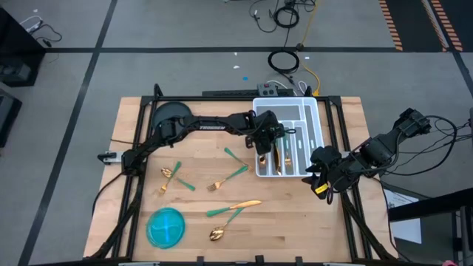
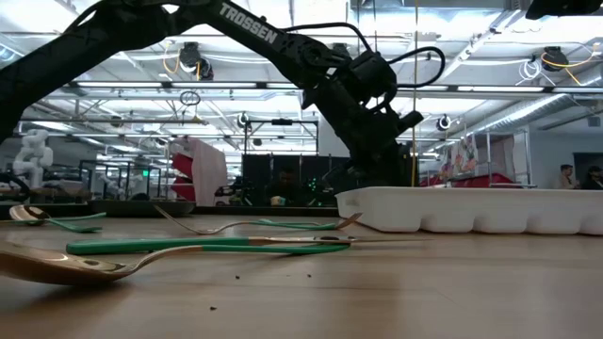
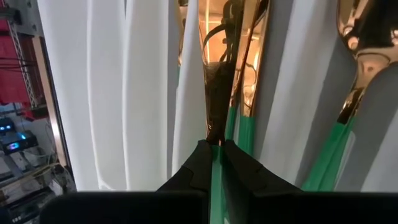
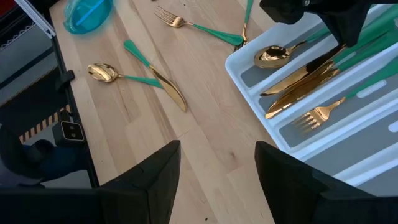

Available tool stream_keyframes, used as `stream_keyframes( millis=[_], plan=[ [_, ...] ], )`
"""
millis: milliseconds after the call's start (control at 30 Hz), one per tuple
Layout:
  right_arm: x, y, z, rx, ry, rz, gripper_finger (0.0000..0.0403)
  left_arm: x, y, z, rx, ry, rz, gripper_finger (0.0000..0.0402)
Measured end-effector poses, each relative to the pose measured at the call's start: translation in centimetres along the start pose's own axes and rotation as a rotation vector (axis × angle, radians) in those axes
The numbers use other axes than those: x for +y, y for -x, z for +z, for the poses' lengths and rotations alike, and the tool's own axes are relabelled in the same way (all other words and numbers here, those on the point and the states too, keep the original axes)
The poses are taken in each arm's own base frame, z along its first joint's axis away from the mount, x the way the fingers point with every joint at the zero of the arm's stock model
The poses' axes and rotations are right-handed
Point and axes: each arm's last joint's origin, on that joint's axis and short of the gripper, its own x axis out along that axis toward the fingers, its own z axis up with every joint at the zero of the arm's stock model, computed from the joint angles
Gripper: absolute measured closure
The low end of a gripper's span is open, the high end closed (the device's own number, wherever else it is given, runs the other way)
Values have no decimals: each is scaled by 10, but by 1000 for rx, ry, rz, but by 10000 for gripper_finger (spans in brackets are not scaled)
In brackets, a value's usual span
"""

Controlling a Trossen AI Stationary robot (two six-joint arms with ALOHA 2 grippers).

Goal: Sort silverware
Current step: Put the top green table knife into the middle left slot of the white silverware tray

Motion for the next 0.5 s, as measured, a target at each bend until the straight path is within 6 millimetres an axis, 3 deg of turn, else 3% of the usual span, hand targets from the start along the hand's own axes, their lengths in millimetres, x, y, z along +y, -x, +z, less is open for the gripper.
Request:
stream_keyframes(
  millis=[500],
  plan=[
    [2,0,1,-5,7,21,202,-3,0,0,-5,33,-35,354]
  ],
)
